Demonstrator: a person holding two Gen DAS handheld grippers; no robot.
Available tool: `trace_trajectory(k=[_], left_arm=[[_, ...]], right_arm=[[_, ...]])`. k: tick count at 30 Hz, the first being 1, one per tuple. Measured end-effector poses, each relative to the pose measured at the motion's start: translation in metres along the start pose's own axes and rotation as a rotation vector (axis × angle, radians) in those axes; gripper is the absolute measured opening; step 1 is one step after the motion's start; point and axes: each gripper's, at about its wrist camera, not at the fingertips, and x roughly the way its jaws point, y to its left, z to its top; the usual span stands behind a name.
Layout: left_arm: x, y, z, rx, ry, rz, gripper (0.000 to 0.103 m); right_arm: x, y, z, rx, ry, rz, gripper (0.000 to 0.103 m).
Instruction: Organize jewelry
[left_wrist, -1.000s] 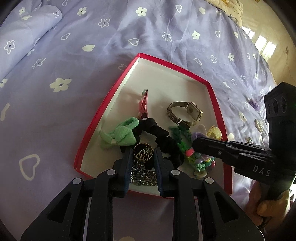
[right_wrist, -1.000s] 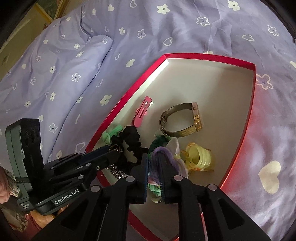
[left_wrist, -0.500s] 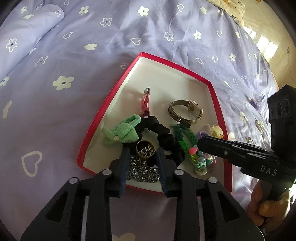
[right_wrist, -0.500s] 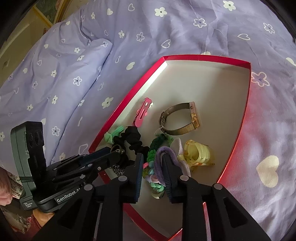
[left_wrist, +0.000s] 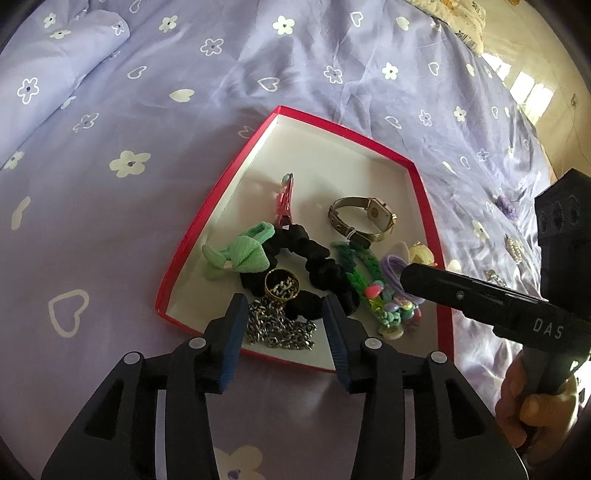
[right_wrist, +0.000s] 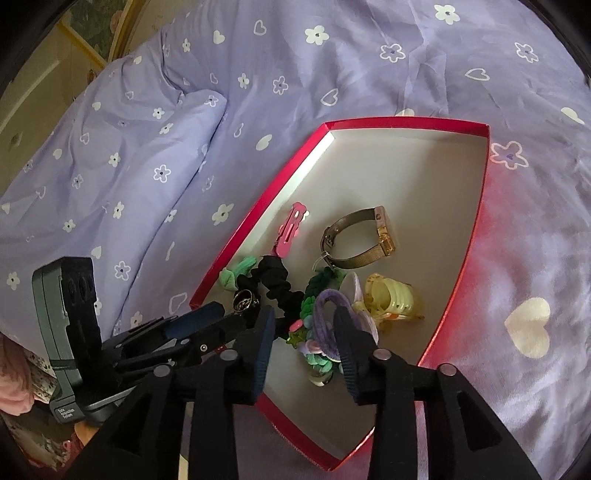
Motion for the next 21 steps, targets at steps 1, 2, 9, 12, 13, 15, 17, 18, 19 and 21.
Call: trace_trajectory(k=[1, 2, 9, 12, 13, 15, 17, 18, 19, 21], left_arm=[[-0.002, -0.001, 0.000, -0.001, -0.002, -0.002, 0.044], [-0.005, -0.002, -0.001, -0.002, -0.004, -0.004, 0.046], [-0.028, 0.000, -0.007, -0.041, -0.037, -0.013, 0.065], [-0.037, -0.001, -0.012, -0.064, -0.043, -0.021, 0.073], [-0.040, -0.002, -0.014, -0.075, -0.046, -0.023, 0.077], [-0.044, -0.003, -0.019, -0.098, -0.053, -0.027, 0.080], [-0.048, -0.006, -0.024, -0.120, -0.052, -0.036, 0.082], [-0.049, -0.007, -0.026, -0.127, -0.051, -0.040, 0.082], [-0.049, -0.009, -0.029, -0.132, -0.047, -0.042, 0.082], [-0.050, -0.012, -0.034, -0.140, -0.042, -0.039, 0.082]], right_arm=[[-0.002, -0.001, -0.001, 0.005, -0.004, 0.006, 0.038], [-0.003, -0.002, -0.001, 0.010, -0.008, 0.011, 0.038], [-0.027, -0.008, -0.009, 0.042, -0.056, 0.024, 0.045], [-0.042, -0.009, -0.015, 0.041, -0.083, 0.024, 0.053], [-0.045, -0.010, -0.017, 0.041, -0.087, 0.023, 0.055], [-0.051, -0.011, -0.022, 0.047, -0.097, 0.028, 0.059], [-0.058, -0.014, -0.028, 0.060, -0.111, 0.045, 0.060], [-0.061, -0.016, -0.031, 0.065, -0.115, 0.050, 0.060], [-0.063, -0.017, -0.035, 0.073, -0.119, 0.053, 0.060], [-0.067, -0.019, -0.041, 0.088, -0.123, 0.059, 0.060]])
